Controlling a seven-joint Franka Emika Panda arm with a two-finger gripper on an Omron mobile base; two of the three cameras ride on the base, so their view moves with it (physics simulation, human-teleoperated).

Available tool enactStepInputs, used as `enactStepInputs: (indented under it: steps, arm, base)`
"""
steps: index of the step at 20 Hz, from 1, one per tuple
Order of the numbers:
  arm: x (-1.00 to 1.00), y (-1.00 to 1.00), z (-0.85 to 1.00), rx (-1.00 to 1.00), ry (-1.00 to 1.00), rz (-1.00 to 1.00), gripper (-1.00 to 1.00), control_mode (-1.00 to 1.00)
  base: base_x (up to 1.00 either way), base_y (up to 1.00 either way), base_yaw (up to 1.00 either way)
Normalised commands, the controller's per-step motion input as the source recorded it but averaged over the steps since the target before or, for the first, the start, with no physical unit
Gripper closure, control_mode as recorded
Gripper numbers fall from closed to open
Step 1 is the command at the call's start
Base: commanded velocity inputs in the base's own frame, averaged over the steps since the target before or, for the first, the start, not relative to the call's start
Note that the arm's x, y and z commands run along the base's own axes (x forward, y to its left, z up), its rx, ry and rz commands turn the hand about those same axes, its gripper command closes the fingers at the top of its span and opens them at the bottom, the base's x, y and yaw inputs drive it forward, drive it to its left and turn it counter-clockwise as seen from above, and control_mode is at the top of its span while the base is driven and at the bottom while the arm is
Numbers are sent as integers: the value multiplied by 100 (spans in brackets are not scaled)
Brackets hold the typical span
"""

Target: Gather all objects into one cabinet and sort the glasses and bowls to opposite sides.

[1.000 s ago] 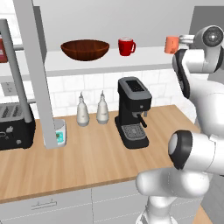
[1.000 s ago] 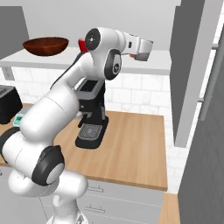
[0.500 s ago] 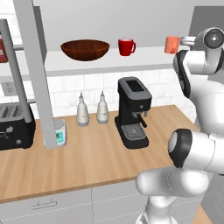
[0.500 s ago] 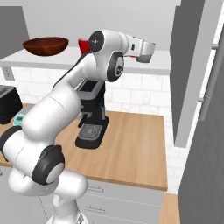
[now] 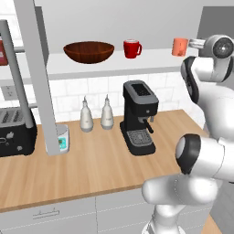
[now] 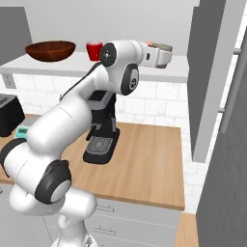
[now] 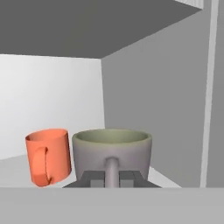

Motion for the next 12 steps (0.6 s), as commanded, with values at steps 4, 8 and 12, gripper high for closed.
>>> enactStepInputs:
  steps: [4, 8, 12]
  arm:
    - [25, -10, 3, 0, -4, 0, 100, -100]
    - [16, -2, 0, 0, 5, 0, 100, -100]
    - [6, -1, 0, 0, 7, 0, 100, -100]
  base:
    - [0, 0, 0]
    - [0, 0, 0]
    - [0, 0, 0]
